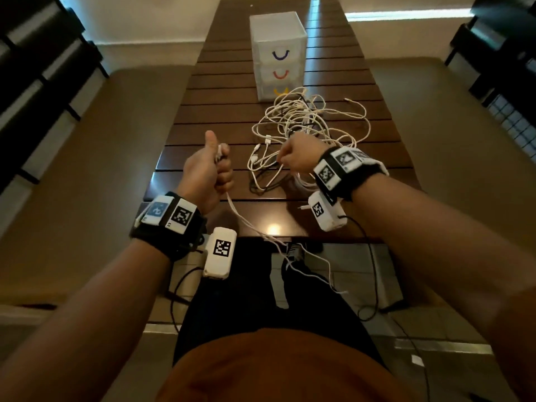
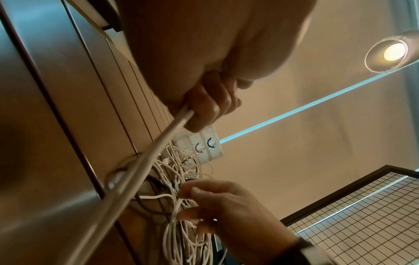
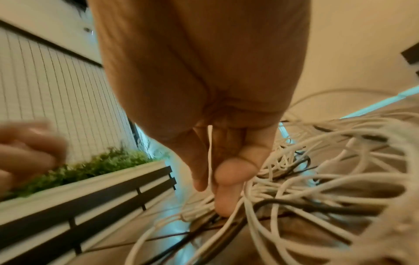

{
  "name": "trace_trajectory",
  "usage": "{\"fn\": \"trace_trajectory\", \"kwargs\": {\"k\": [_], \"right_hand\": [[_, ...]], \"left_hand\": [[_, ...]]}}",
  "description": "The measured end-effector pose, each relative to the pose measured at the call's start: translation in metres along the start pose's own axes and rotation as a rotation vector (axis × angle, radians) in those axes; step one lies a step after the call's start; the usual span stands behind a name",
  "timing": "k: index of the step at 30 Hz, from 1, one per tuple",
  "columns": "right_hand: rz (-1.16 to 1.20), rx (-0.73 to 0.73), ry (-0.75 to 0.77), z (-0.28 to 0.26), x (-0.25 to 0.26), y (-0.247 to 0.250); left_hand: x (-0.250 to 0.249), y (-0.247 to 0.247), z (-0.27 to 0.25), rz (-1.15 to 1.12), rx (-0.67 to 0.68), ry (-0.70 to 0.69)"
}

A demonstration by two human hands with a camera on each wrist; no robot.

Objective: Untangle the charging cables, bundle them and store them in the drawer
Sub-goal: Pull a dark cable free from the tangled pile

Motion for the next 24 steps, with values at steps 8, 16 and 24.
{"fn": "trace_trajectory", "kwargs": {"k": [8,16,24], "right_hand": [[-0.209,-0.142,-0.233,0.057,0.005,-0.022],[-0.176,-0.170,-0.313,0.054,0.005,-0.025],[-0.011,-0.113,-0.362,0.047,-0.004,-0.028]], "left_hand": [[-0.012,0.026,-0.007,-0.079,0.032,0.007],[-0.009,0.019,-0.007,-0.051,0.057,0.020],[0.000,0.001,-0.006,-0.024,0.055,0.048]]}}
Point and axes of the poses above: each hand's wrist, its own z-axis towards the middle knuckle, its own y-axis out of the back of the hand, x = y × z, the point moved 3 cm from there along z, towards the middle knuckle, and after that the axes turned 14 degrees about -z, right-handed, at the moved point
